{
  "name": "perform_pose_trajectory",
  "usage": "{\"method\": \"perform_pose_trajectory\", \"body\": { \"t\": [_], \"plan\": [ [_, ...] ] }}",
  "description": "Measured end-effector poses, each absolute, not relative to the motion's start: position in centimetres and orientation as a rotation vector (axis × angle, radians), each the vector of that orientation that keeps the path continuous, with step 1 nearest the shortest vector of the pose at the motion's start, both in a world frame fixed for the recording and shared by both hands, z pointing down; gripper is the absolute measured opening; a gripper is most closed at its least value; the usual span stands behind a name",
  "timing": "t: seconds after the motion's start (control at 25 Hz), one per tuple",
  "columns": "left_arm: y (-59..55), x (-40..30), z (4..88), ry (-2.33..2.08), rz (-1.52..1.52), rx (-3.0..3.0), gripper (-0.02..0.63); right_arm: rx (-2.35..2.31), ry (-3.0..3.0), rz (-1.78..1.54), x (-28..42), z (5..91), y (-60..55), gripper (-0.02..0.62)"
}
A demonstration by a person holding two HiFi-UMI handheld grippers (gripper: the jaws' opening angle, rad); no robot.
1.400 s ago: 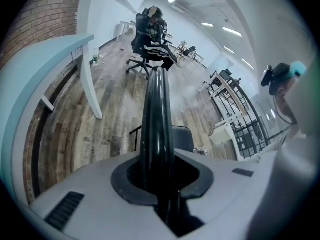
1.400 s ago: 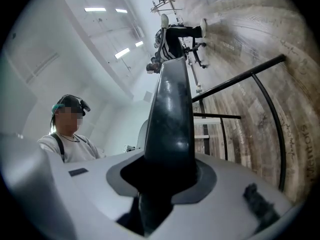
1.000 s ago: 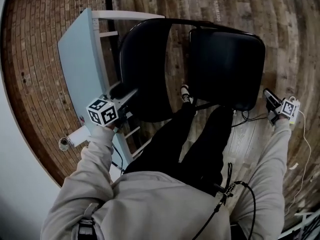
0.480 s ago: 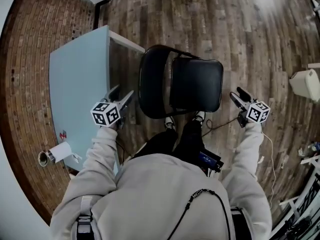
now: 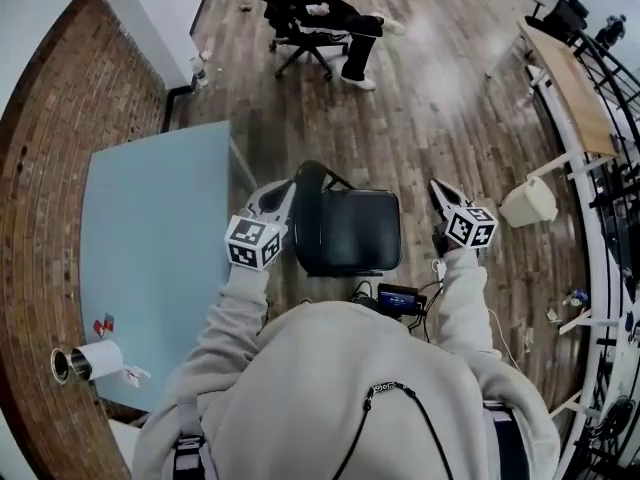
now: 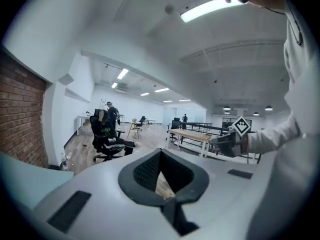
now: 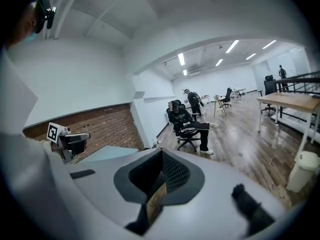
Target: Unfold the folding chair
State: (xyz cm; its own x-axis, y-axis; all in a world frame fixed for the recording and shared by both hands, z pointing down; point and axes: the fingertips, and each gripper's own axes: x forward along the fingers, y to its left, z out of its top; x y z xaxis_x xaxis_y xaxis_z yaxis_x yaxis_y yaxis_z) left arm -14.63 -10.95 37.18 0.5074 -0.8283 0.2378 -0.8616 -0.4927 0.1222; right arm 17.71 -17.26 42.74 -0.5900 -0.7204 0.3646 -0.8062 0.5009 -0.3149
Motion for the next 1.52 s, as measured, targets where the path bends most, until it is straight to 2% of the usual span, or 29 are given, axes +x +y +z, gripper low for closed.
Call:
{"method": "perform_pose_trajectory", "body": {
  "t": [0.24, 0.4, 0.6, 0.76, 1.04, 1.52],
  "plan": [
    [-11.6, -20.8, 30.9, -1.551, 0.11, 2.57, 0.005, 1.405, -2.59, 0.557, 13.4, 34.5, -16.8, 0.006],
    [-7.9, -25.4, 31.5, -1.617, 0.112, 2.509, 0.004, 1.327, -2.627, 0.542, 7.7, 34.1, -13.2, 0.006],
    [-10.2, -23.1, 28.8, -1.594, -0.006, 2.567, 0.003, 1.421, -2.609, 0.423, 8.3, 29.2, -13.6, 0.006],
    [-10.0, -20.2, 24.5, -1.519, -0.017, 2.652, 0.005, 1.395, -2.662, 0.395, 3.2, 24.9, -11.8, 0.005],
    [-10.4, -15.5, 19.4, -1.465, -0.023, 2.759, 0.005, 1.343, -2.786, 0.072, -4.9, 16.3, -6.8, 0.005],
    [-9.6, -15.0, 18.9, -1.454, -0.053, 2.792, 0.005, 1.333, -2.766, 0.047, -5.2, 16.8, -6.8, 0.005]
  ]
}}
